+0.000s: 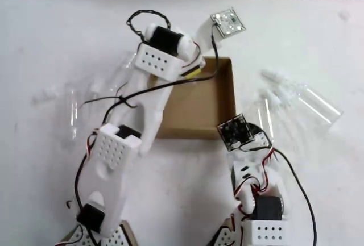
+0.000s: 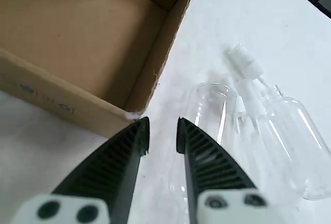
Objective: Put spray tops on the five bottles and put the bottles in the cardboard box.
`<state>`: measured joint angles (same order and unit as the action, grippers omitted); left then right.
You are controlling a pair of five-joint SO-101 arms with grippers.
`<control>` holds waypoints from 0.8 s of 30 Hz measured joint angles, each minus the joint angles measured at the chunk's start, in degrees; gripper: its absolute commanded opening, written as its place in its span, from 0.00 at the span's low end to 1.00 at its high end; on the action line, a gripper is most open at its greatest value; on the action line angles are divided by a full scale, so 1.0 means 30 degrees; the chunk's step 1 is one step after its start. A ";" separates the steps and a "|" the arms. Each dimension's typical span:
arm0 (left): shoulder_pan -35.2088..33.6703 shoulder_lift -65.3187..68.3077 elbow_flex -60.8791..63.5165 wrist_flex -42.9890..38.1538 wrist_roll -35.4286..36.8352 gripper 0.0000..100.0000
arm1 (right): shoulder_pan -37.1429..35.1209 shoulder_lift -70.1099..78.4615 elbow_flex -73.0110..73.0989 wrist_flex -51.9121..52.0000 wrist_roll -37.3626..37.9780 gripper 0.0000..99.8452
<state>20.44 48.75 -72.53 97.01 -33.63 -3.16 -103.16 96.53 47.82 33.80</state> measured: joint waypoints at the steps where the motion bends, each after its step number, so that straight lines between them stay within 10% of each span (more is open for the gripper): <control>1: 0.0000 0.0000 0.0000 -0.0029 0.0000 0.09 | 0.0000 0.0000 0.0000 0.0000 0.0000 0.07; 24: 0.0088 0.0000 0.0000 -0.1788 0.0000 0.17 | 0.0000 0.0000 0.0000 0.0000 0.0000 0.07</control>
<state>20.70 48.75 -72.53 91.65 -33.63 -3.16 -103.16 96.53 47.82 33.80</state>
